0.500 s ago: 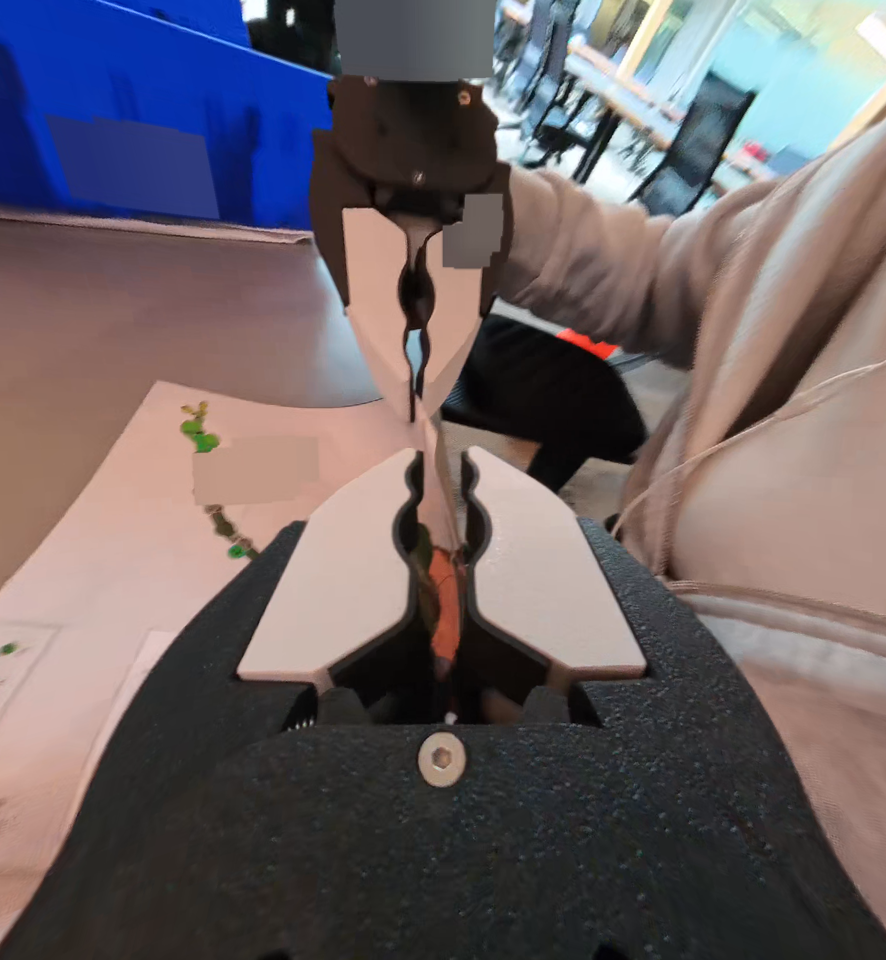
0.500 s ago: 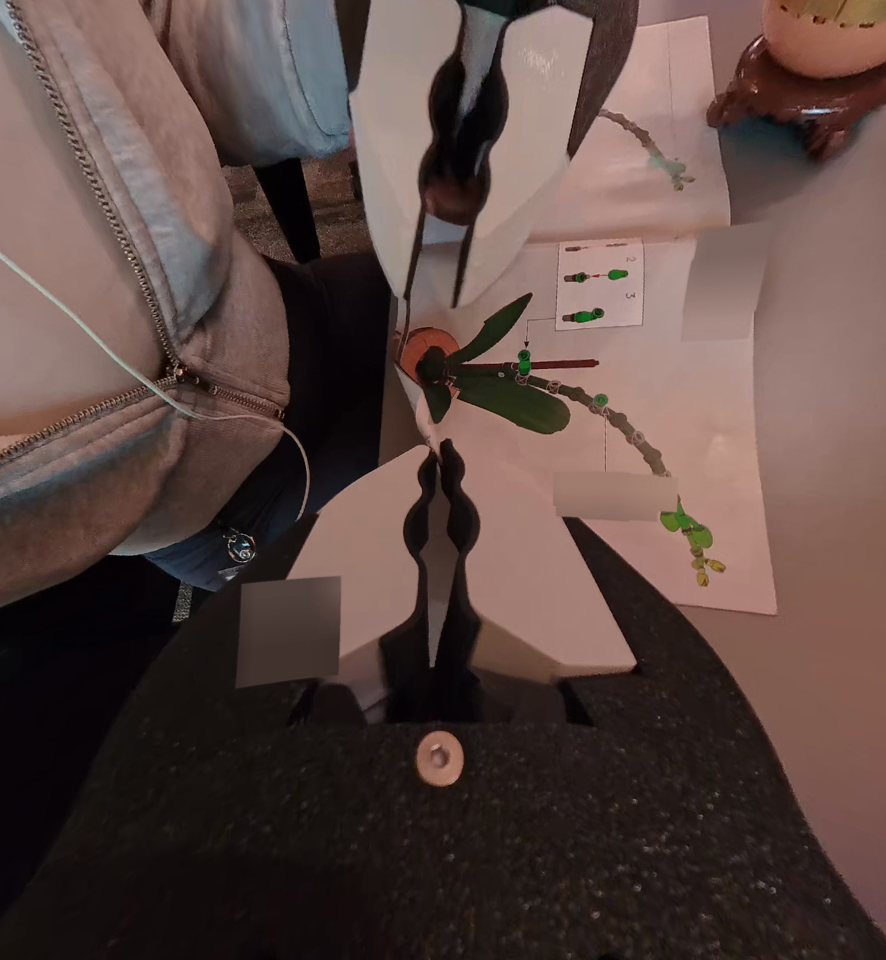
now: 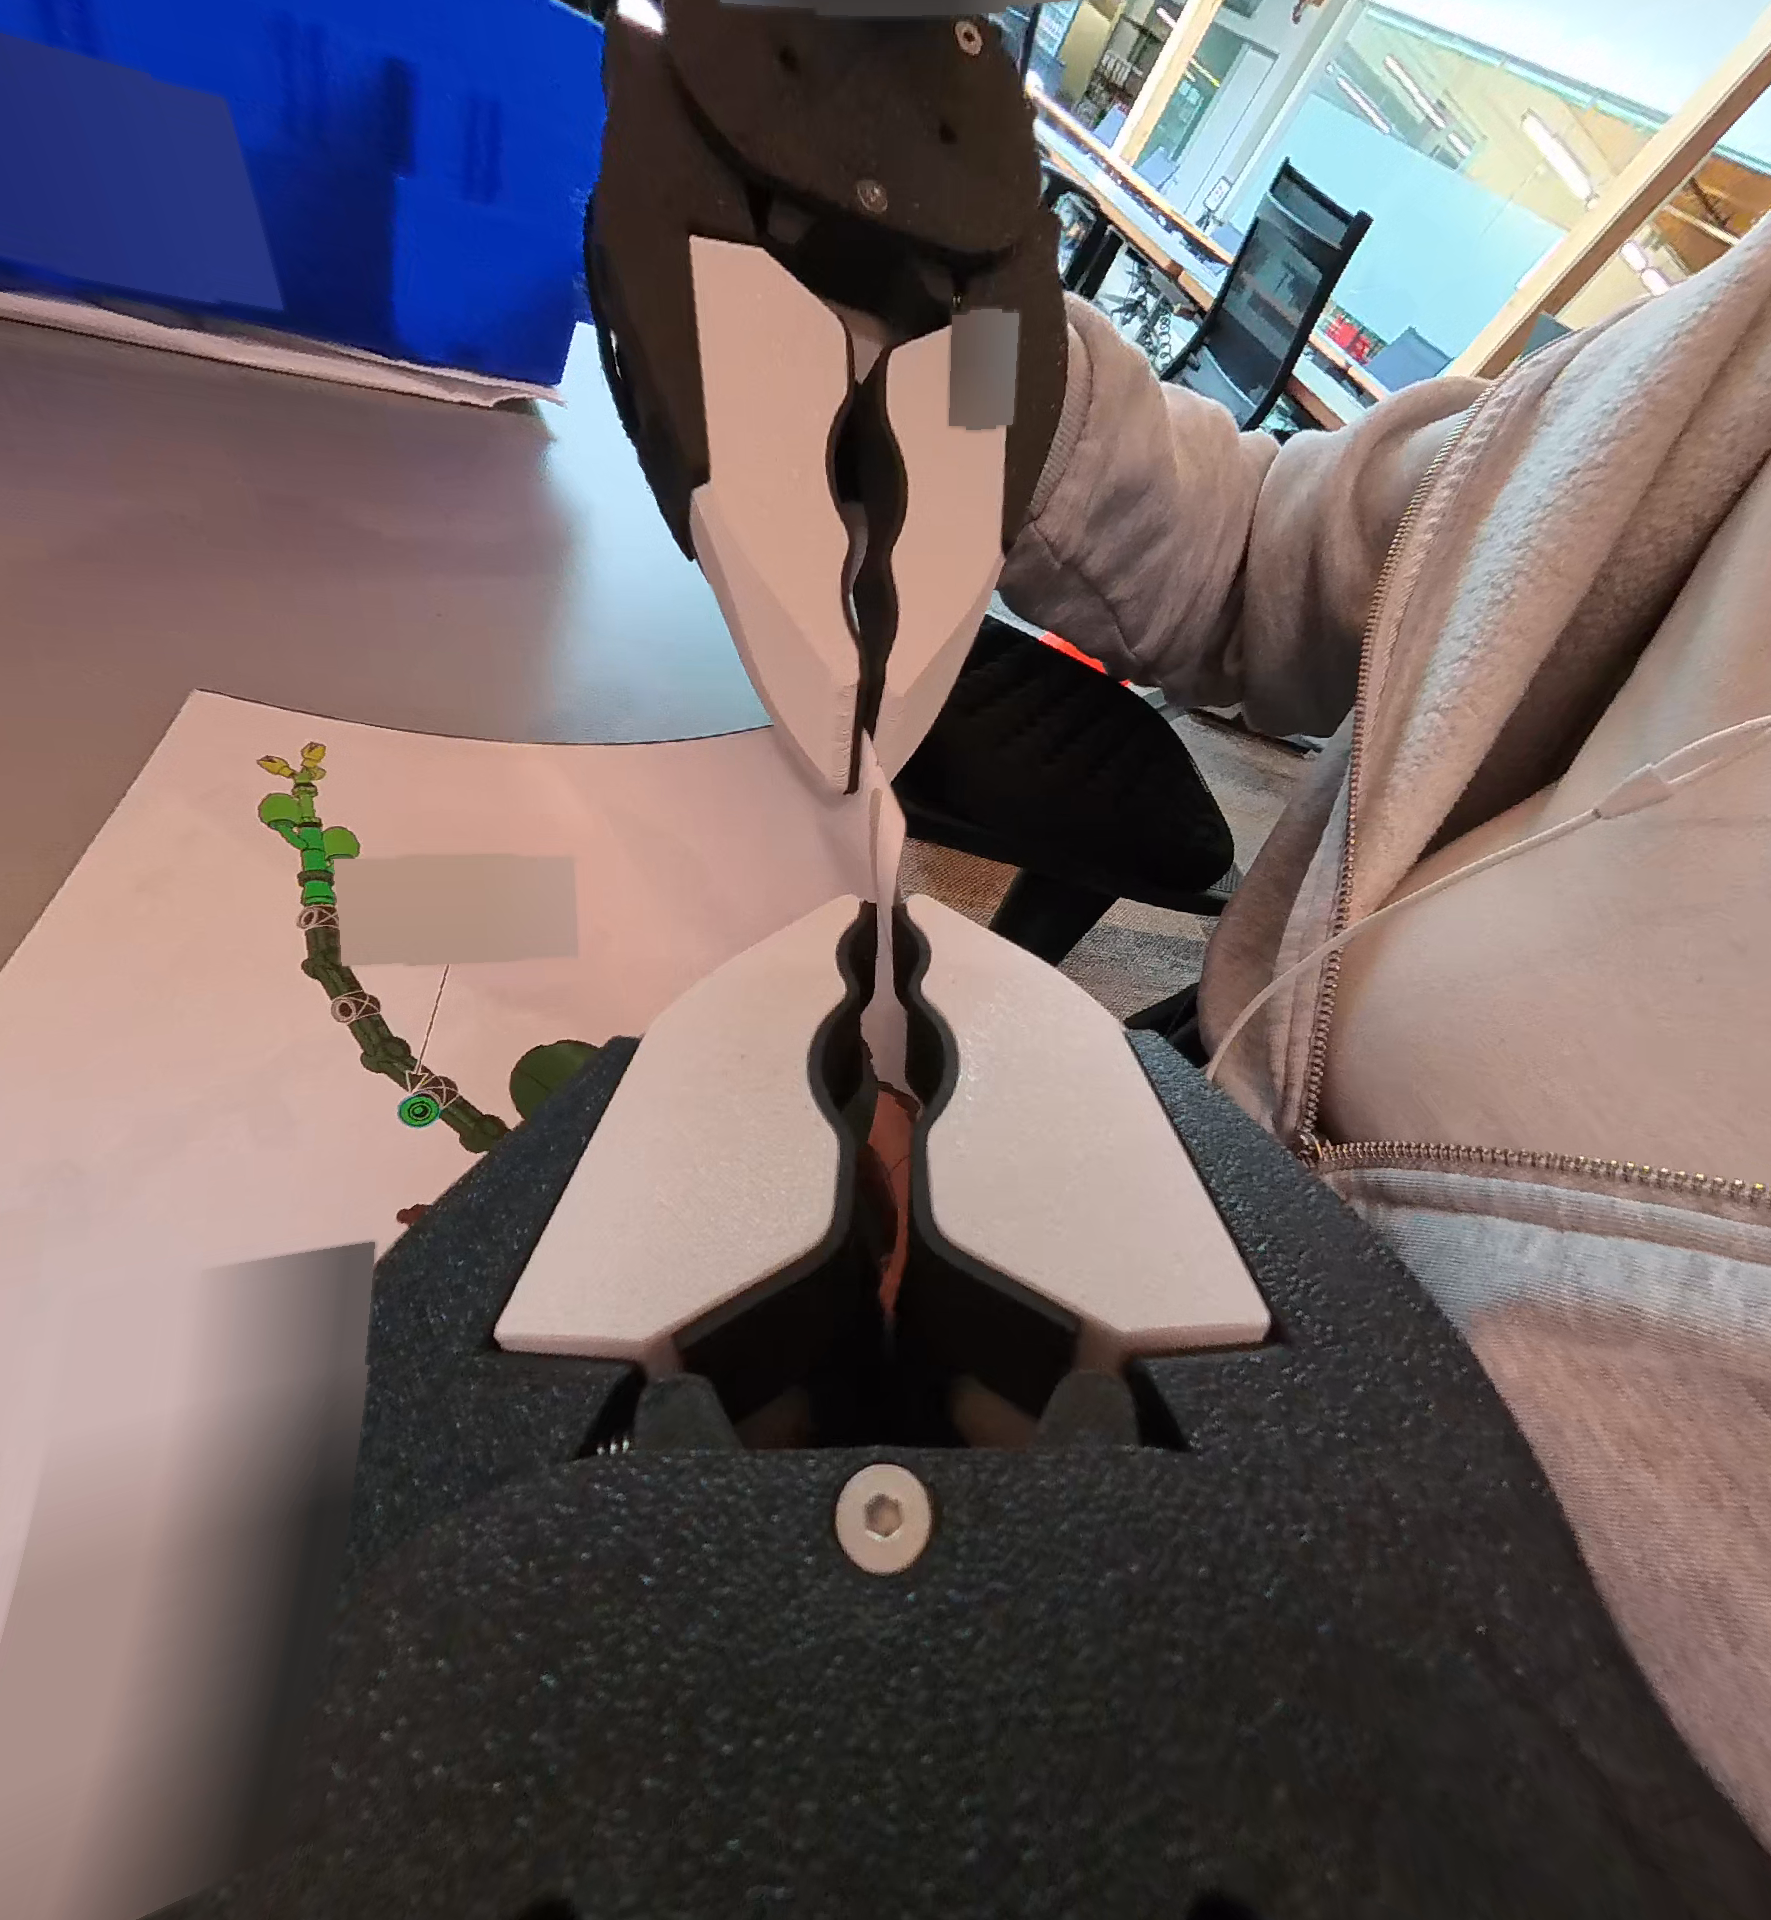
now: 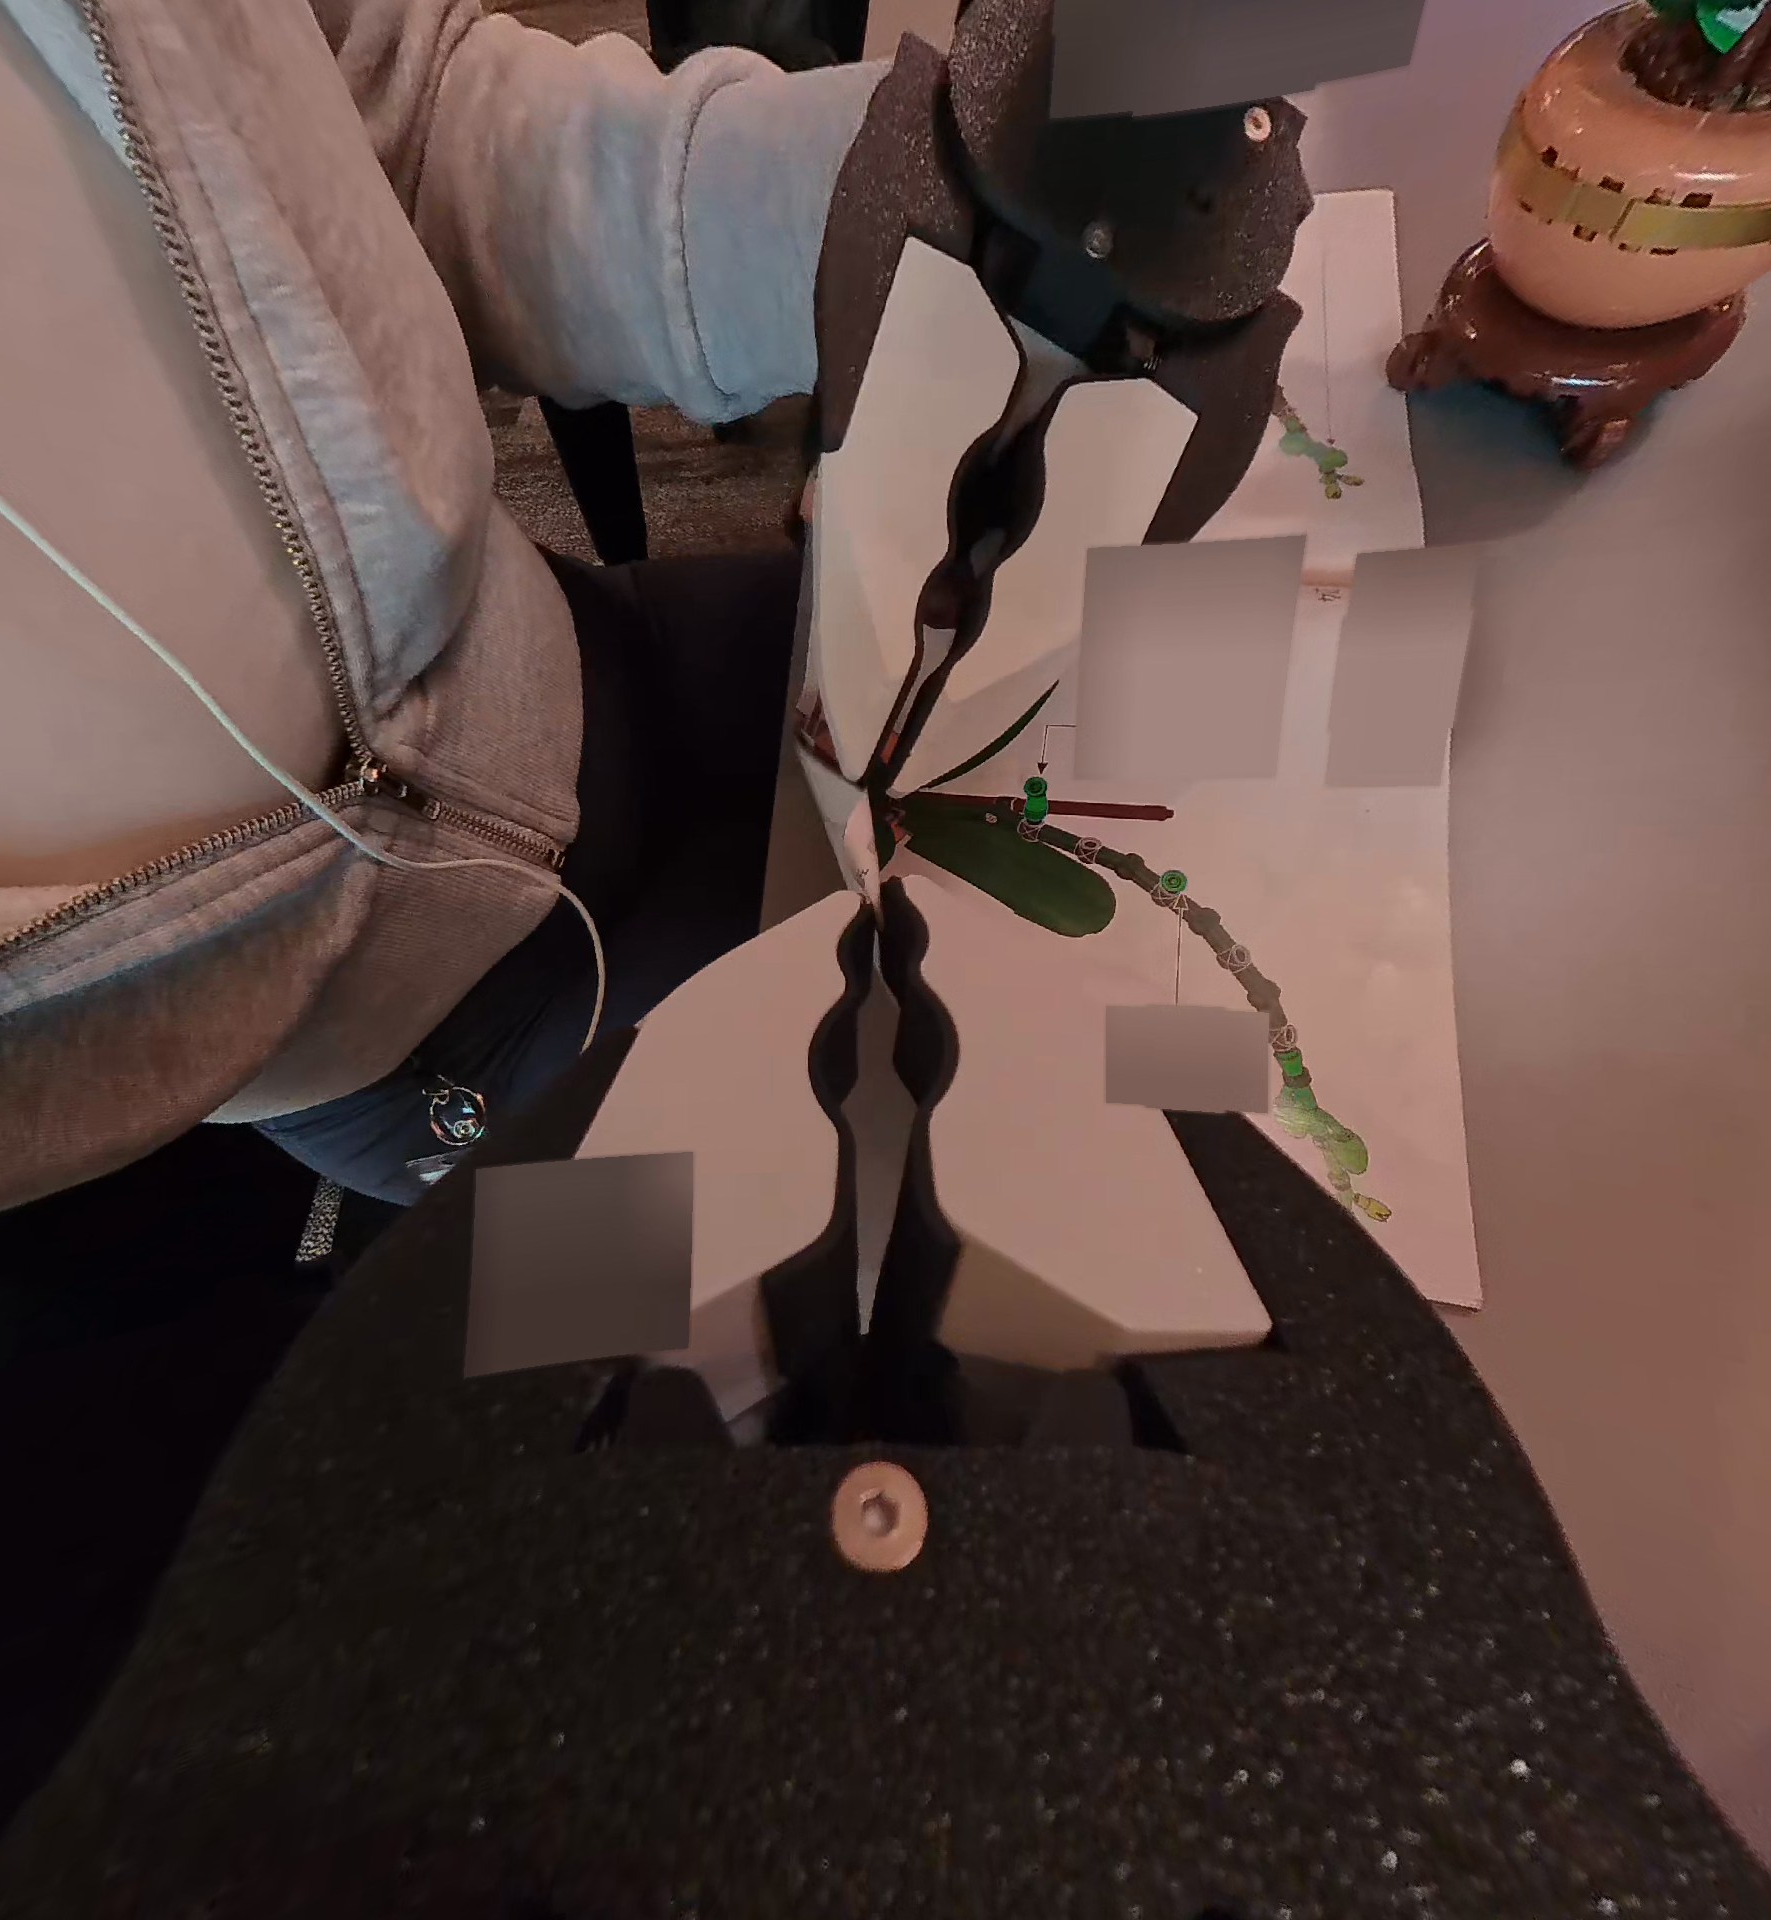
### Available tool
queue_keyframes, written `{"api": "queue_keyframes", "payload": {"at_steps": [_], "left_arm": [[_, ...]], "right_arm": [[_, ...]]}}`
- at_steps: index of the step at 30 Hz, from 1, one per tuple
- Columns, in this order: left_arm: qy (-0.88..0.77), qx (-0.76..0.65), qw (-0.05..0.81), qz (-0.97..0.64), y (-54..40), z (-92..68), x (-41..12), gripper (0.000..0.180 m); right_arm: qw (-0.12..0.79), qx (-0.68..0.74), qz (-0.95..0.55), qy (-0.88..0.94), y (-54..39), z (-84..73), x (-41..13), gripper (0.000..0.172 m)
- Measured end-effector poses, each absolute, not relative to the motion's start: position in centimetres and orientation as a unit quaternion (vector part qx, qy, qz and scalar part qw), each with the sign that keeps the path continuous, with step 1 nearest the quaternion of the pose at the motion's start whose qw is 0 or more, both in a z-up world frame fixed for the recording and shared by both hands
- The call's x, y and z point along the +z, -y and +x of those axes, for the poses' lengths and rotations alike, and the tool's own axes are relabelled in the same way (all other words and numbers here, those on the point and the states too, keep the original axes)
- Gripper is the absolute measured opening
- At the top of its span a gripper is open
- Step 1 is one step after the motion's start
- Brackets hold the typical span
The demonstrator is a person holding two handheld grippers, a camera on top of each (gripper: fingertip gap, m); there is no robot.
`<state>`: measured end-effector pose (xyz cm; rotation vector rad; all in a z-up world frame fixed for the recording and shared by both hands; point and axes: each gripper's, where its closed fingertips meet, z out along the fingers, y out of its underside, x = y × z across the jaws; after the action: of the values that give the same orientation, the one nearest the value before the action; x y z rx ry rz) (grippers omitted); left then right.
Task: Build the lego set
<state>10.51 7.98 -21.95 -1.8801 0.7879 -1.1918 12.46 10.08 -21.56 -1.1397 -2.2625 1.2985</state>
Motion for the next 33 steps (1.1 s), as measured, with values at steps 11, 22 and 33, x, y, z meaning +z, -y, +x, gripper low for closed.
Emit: {"api": "queue_keyframes", "payload": {"at_steps": [11, 22, 33], "left_arm": [[-0.316, -0.465, 0.373, -0.738, -8.0, 10.6, -22.4, 0.004], [-0.352, -0.415, 0.370, -0.752, -7.8, 10.8, -23.3, 0.005], [-0.371, -0.419, 0.380, -0.736, -7.3, 11.0, -23.1, 0.000]], "right_arm": [[0.144, 0.453, -0.396, 0.786, -10.1, 12.6, -21.8, 0.001], [0.142, 0.450, -0.396, 0.788, -9.8, 12.6, -22.1, 0.000], [0.144, 0.444, -0.408, 0.785, -9.8, 13.2, -22.2, 0.023]]}}
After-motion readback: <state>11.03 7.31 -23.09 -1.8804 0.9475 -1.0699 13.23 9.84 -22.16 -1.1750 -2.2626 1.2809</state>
